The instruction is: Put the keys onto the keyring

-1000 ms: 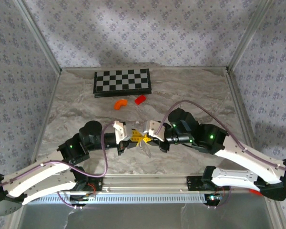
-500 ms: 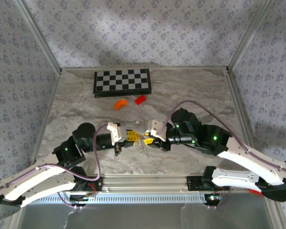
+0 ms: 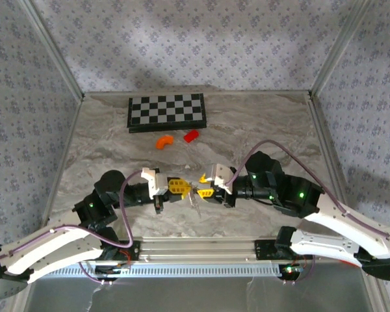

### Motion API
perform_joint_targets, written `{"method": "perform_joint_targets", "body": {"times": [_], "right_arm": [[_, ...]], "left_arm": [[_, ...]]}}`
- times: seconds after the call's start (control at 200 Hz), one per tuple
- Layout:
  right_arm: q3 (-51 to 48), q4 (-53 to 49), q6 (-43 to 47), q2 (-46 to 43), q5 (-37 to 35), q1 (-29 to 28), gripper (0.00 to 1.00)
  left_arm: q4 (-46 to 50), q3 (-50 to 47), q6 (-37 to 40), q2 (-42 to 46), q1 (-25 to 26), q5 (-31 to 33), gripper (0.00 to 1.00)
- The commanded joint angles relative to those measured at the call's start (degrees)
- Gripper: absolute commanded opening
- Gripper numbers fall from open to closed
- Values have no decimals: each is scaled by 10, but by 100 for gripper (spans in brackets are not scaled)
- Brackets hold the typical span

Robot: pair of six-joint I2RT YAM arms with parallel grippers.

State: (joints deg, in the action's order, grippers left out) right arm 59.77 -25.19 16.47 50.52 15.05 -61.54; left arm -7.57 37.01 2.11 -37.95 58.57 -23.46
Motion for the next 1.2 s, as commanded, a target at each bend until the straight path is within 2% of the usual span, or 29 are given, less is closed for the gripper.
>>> {"method": "perform_joint_targets", "body": {"times": [0.0, 0.055, 0.27, 0.5, 0.805, 1.069, 1.194], "right_arm": [[1, 20, -6, 1, 12, -2, 32], [0, 24, -4, 2, 17, -2, 30], [-1, 28, -4, 10, 29, -2, 10], [-5, 21, -4, 12, 36, -2, 0], [7, 6, -3, 35, 43, -4, 0], [4, 6, -1, 21, 37, -5, 0], [-7, 11, 3, -5, 25, -4, 19]], "left_arm": [[-38, 7, -10, 9, 0, -21, 0], [-37, 6, -11, 10, 0, -23, 0], [-39, 7, -14, 10, 0, -30, 0], [-47, 5, -19, 11, 0, -34, 0], [-64, 2, -27, 11, 0, -46, 0], [-76, -3, -30, 10, 0, -39, 0], [-79, -5, -32, 10, 0, -36, 0]]}}
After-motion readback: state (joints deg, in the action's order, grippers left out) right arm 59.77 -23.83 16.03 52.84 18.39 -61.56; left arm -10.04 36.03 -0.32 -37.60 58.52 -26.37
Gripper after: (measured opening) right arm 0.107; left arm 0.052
